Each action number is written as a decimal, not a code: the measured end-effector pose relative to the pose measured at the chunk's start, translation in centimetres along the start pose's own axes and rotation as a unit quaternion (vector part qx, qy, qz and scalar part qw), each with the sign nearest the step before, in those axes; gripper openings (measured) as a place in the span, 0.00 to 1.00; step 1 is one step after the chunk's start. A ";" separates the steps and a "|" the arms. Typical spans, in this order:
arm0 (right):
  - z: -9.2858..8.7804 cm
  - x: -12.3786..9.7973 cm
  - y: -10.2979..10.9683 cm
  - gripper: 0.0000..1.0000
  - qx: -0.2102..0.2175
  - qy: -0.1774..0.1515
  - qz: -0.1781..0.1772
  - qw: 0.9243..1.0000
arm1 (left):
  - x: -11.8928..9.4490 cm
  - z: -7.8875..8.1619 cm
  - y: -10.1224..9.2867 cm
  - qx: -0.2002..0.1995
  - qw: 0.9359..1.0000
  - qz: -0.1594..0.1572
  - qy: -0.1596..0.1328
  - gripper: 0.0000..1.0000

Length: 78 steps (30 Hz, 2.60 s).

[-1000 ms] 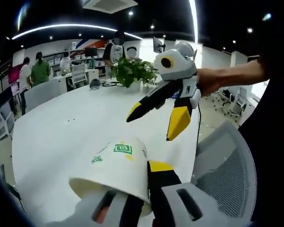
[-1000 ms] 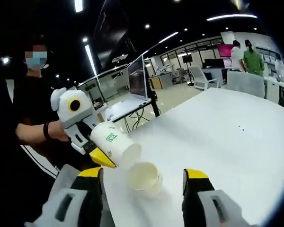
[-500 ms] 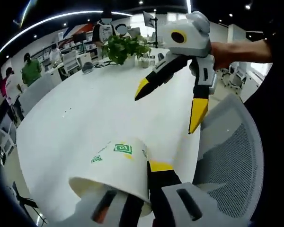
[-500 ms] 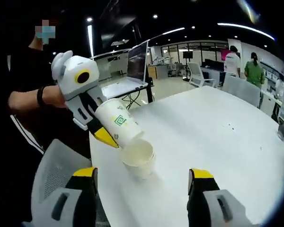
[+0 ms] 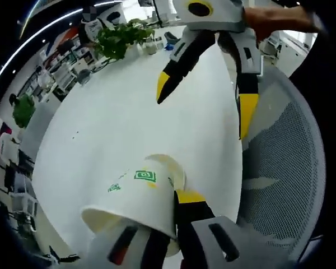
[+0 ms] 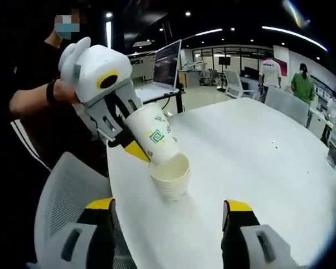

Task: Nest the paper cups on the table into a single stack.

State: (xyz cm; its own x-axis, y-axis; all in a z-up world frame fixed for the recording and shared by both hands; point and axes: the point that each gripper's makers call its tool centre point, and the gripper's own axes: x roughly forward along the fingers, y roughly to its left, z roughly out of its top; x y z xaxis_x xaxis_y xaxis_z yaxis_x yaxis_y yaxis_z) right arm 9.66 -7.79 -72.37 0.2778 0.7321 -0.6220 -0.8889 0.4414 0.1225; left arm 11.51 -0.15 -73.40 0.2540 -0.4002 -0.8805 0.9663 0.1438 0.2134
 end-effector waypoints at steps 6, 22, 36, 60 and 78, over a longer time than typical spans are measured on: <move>-0.4 0.1 0.5 0.79 0.003 0.001 0.002 1.000 | 0.4 0.3 -0.3 0.027 0.999 -0.007 0.027 0.00; -0.8 -0.4 0.4 0.79 0.014 -0.004 -0.005 1.000 | 0.9 0.8 -0.1 0.075 0.995 -0.016 0.064 0.00; -0.6 -0.8 -0.1 0.79 0.021 -0.011 -0.011 1.000 | 1.6 0.9 0.3 0.085 0.993 -0.024 0.073 0.00; -0.7 -0.7 -0.8 0.79 0.027 -0.017 -0.009 0.999 | 0.8 0.7 0.7 0.082 0.994 -0.023 0.063 0.10; -0.5 -0.3 -0.7 0.79 0.023 -0.018 -0.004 1.000 | -0.1 -0.2 1.2 0.068 0.996 -0.016 0.054 0.18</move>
State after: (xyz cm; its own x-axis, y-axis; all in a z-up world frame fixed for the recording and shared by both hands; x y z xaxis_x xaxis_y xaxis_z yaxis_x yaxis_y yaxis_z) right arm 10.08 -8.56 -72.64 0.2977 0.7461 -0.5956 -0.8690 0.4700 0.1544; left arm 12.58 0.22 -73.09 0.2247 -0.3023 -0.9264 0.9722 0.0050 0.2342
